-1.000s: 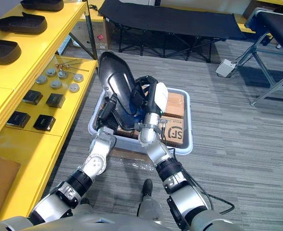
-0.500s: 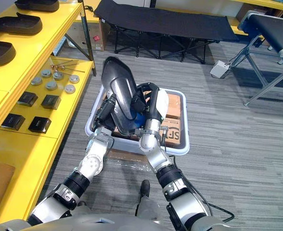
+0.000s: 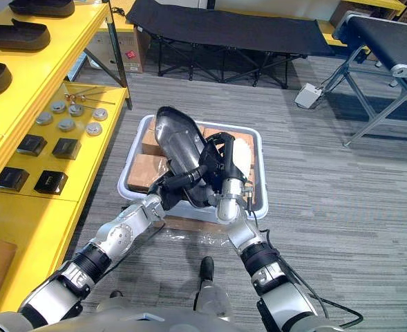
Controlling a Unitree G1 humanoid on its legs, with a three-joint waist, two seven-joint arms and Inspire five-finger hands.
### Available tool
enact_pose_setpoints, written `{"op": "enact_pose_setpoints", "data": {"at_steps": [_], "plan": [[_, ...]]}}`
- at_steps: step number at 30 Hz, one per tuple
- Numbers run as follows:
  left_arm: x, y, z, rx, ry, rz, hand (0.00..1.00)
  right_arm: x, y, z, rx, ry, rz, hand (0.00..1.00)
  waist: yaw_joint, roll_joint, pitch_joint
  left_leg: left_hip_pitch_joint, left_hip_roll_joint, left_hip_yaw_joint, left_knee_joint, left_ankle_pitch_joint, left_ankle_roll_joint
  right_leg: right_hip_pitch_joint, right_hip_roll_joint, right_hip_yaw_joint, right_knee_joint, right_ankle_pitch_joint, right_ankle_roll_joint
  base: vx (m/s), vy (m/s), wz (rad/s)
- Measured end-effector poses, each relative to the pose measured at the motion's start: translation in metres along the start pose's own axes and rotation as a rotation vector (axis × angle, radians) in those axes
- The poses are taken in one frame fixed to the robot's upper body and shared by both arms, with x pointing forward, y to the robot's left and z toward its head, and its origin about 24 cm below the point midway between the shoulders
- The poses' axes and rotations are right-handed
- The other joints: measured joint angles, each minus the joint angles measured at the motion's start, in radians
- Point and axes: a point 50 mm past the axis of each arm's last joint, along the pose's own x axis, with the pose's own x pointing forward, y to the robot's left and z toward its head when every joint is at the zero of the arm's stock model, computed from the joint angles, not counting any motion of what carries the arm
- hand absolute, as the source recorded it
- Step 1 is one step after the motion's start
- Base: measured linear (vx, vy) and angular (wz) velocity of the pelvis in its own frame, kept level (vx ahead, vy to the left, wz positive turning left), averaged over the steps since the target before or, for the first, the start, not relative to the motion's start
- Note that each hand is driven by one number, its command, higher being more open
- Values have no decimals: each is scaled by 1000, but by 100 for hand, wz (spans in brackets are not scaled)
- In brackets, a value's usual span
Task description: Walk over and take three plastic housings, then place them on the shelf
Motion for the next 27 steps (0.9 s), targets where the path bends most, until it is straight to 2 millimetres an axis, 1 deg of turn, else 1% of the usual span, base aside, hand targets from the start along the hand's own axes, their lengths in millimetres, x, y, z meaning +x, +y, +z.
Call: {"op": "enact_pose_setpoints", "data": {"at_steps": [3, 7, 11, 16, 17, 20, 23, 27], "plan": [[-1, 8, 0, 9, 9, 27, 0, -2, 3, 1, 0, -6, 14, 0, -3, 5, -2, -1, 0, 2, 7, -6, -1, -1, 0, 4, 0, 0, 0, -2, 3, -1], [-1, 9, -1, -2, 8, 30, 0, -1, 3, 1, -4, -9, 16, 0, -2, 10, -1, -9, 0, 3, 20, -12, 0, -4, -1, 6, 0, 0, 0, 0, 0, 0], [-1, 10, -2, -63, -25, 33, 0, 3, 3, 7, -3, -32, 15, 0, -7, 18, -1, -17, 0, 1, 30, -15, 0, -7, -2, 6, 0, 1, 1, 0, 0, 0], [-1, 11, 0, -163, -71, 42, 0, 9, 4, 17, -3, -75, 12, 0, -12, 21, -1, -18, 0, 0, 34, -17, 0, -5, -2, 6, 0, 2, 2, 0, 0, 0], [-1, 10, 1, -186, -80, 42, 100, 10, 4, 20, 5, -85, 8, 0, -12, 21, -1, -18, 0, -1, 34, -17, 1, -5, -2, 6, 0, 2, 2, 0, 0, 0], [0, 9, 2, -246, -109, 51, 100, 12, 4, 25, 23, -100, -9, 0, -11, 22, 0, -18, 0, -2, 34, -18, 4, -4, -2, 5, 0, 2, 2, 0, 0, 0], [3, 2, 5, -321, -146, 37, 100, 12, 2, 23, 31, -87, -27, 0, -2, 24, 1, -18, 0, -3, 34, -20, 6, -3, -3, 3, 0, 1, 2, 0, 0, 0], [5, -6, 4, -337, -148, 14, 100, 12, 0, 21, 46, -69, -46, 0, 6, 25, 1, -18, 0, -4, 34, -19, 3, -2, -3, 3, 0, 2, 2, 0, 0, 0]]}}
